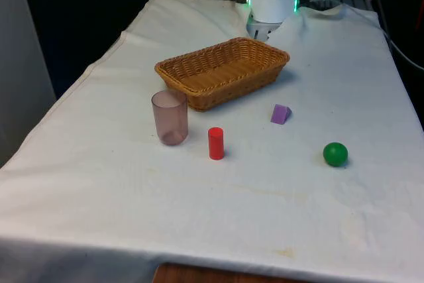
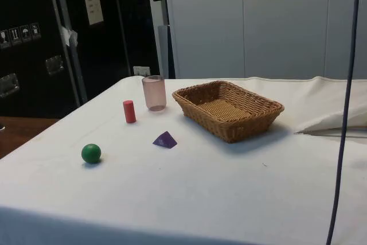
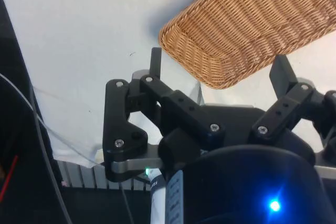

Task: Pick up the triangular block and place it into the basket.

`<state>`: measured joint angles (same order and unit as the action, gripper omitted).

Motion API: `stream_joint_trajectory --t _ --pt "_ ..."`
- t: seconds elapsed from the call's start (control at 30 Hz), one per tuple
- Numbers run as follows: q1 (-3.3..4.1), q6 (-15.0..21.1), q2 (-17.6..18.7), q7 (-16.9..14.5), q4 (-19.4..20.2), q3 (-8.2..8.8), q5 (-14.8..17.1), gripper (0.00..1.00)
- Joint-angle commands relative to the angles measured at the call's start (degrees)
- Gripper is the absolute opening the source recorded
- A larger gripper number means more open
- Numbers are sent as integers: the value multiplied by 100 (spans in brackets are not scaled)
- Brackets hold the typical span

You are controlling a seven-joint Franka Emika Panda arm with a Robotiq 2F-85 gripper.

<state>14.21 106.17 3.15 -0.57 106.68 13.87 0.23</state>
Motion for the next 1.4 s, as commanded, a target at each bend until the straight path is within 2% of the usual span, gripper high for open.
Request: stream_joint_trajectory --t 0.0,0.17,0.3,0.33,0.53,0.57,0.6,0.8,0.87,0.97,1.13,1.17,1.37 --pt "0 6 6 0 0 0 0 100" --pt "34 201 -11 97 115 -52 -6 100" --pt "34 441 -40 178 304 -132 -17 100" --pt "17 355 6 138 252 -138 0 100" --pt "40 842 -69 252 602 -229 -17 100" --pt "23 722 -46 201 539 -223 0 100" --pt "40 911 -63 258 647 -241 -17 100" --pt "34 1335 6 286 911 -309 6 100" --pt "29 1295 0 252 917 -309 6 100" --pt "40 1599 103 292 1060 -338 23 100" --pt "40 1839 218 298 1169 -372 34 100" --pt "29 1765 218 269 1140 -367 17 100" --pt "40 2200 413 309 1324 -424 46 100"
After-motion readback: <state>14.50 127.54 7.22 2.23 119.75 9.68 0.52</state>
